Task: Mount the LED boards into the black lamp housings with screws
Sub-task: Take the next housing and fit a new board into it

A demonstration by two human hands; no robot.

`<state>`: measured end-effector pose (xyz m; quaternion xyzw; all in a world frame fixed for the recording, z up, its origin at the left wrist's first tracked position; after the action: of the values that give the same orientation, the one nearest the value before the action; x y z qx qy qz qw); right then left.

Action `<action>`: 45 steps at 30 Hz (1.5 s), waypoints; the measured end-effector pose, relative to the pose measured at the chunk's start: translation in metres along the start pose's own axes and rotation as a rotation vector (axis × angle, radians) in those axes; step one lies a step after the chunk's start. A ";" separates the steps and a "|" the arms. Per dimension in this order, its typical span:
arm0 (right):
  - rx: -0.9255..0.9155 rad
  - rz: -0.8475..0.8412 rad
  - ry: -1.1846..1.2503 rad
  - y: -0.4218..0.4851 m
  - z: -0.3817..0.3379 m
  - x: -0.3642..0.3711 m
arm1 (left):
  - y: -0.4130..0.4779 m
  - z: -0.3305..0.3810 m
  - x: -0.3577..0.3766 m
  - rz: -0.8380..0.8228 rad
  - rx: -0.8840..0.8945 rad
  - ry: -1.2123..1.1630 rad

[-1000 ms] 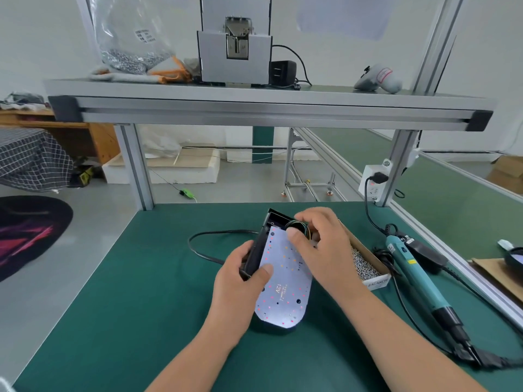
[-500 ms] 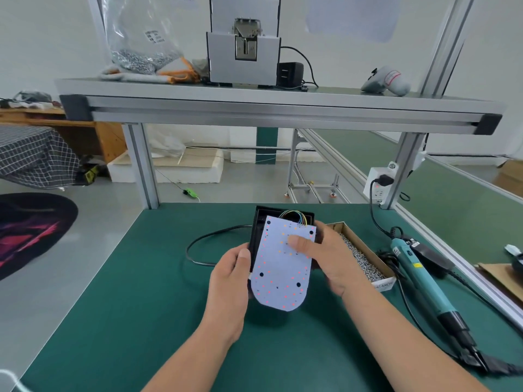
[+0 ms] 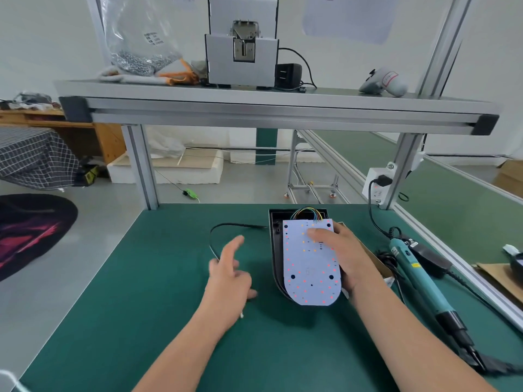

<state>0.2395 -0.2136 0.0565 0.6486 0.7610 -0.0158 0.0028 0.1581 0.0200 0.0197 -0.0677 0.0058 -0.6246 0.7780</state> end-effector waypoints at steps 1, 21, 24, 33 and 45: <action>-0.004 0.006 0.005 0.000 -0.001 -0.002 | 0.001 0.004 -0.003 0.040 0.075 0.115; 0.019 -0.122 -0.040 -0.023 0.004 0.012 | 0.005 0.002 -0.018 -0.268 0.040 0.770; 0.031 -0.131 -0.036 -0.028 0.010 0.013 | 0.001 0.005 -0.013 -0.282 0.051 0.658; 0.063 -0.219 -0.097 -0.034 0.026 0.026 | 0.002 0.004 0.008 -0.414 0.030 0.262; 0.048 -0.260 -0.021 -0.038 0.021 0.028 | -0.003 0.037 0.022 -0.204 0.659 0.953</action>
<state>0.1972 -0.1929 0.0353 0.5443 0.8378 -0.0408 -0.0069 0.1637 0.0012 0.0582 0.4660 0.1538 -0.6268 0.6053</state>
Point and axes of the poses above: each hand's wrist, its own y-axis towards the middle knuckle, its own x-axis out of the palm, z = x × y, the point moved 9 cm from there along y, towards the middle knuckle, and after that the axes turned 15 degrees about -y, right-handed, at the moved point
